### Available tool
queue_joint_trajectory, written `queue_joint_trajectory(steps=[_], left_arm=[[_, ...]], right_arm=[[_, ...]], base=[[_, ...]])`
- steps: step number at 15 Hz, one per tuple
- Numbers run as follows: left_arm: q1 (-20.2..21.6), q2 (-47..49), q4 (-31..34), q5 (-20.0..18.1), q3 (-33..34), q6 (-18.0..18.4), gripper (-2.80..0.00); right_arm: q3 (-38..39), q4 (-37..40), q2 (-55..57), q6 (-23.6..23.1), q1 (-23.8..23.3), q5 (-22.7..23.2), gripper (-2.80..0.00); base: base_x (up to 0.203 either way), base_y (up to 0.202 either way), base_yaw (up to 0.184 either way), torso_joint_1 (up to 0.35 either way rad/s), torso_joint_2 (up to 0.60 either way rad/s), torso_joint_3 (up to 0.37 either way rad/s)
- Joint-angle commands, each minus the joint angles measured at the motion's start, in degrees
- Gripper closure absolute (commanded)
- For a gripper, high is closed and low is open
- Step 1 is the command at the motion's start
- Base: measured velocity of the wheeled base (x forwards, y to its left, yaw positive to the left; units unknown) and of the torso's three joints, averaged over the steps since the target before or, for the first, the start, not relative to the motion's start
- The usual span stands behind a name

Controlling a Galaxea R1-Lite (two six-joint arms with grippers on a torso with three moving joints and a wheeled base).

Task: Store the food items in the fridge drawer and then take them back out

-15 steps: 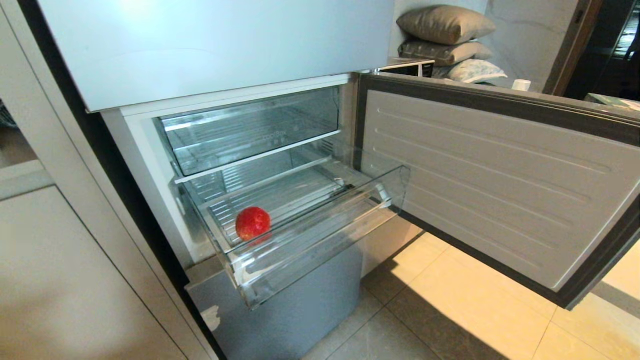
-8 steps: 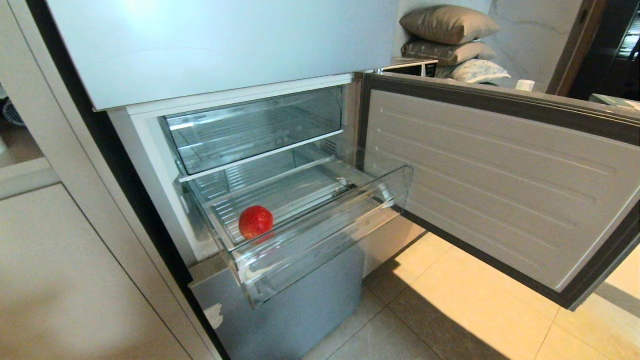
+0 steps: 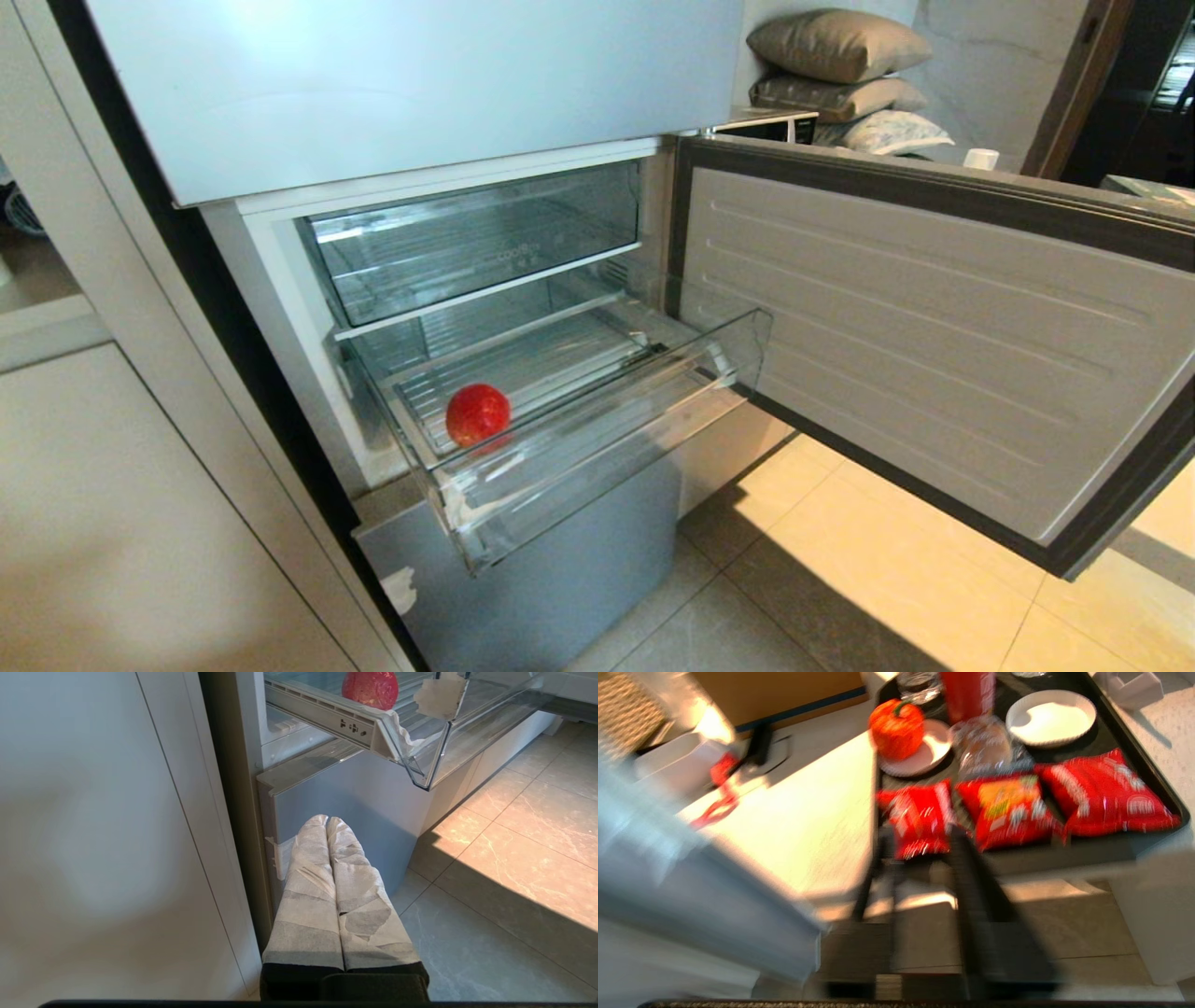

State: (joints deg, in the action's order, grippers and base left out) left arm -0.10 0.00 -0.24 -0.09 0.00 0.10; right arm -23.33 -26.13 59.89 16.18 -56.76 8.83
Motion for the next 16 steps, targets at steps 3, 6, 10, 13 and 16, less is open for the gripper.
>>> queue_joint_trajectory(steps=[3,6,10,13,16], left_arm=[[0.01,0.0,-0.02,0.0,0.09,-0.01,0.0],[0.01,0.0,-0.02,0.04,0.09,-0.01,0.0],[0.01,0.0,-0.02,0.0,0.09,-0.01,0.0],[0.01,0.0,-0.02,0.0,0.09,-0.01,0.0],[0.01,0.0,-0.02,0.0,0.09,-0.01,0.0]], right_arm=[[-6.58,-8.38,21.27,-2.05,-1.91,1.05,-2.8],[-14.23,-9.65,32.71,-7.27,-1.46,3.22,-2.8],[-26.27,-9.97,45.32,-11.16,-0.03,8.35,-2.8],[-32.66,-10.25,51.13,-11.85,2.44,10.55,-2.8],[-38.12,-10.34,55.94,-12.16,4.57,10.59,-2.8]], base=[[0.0,0.0,0.0,0.0,0.0,0.0],[0.0,0.0,0.0,0.0,0.0,0.0],[0.0,0.0,0.0,0.0,0.0,0.0],[0.0,0.0,0.0,0.0,0.0,0.0],[0.0,0.0,0.0,0.0,0.0,0.0]])
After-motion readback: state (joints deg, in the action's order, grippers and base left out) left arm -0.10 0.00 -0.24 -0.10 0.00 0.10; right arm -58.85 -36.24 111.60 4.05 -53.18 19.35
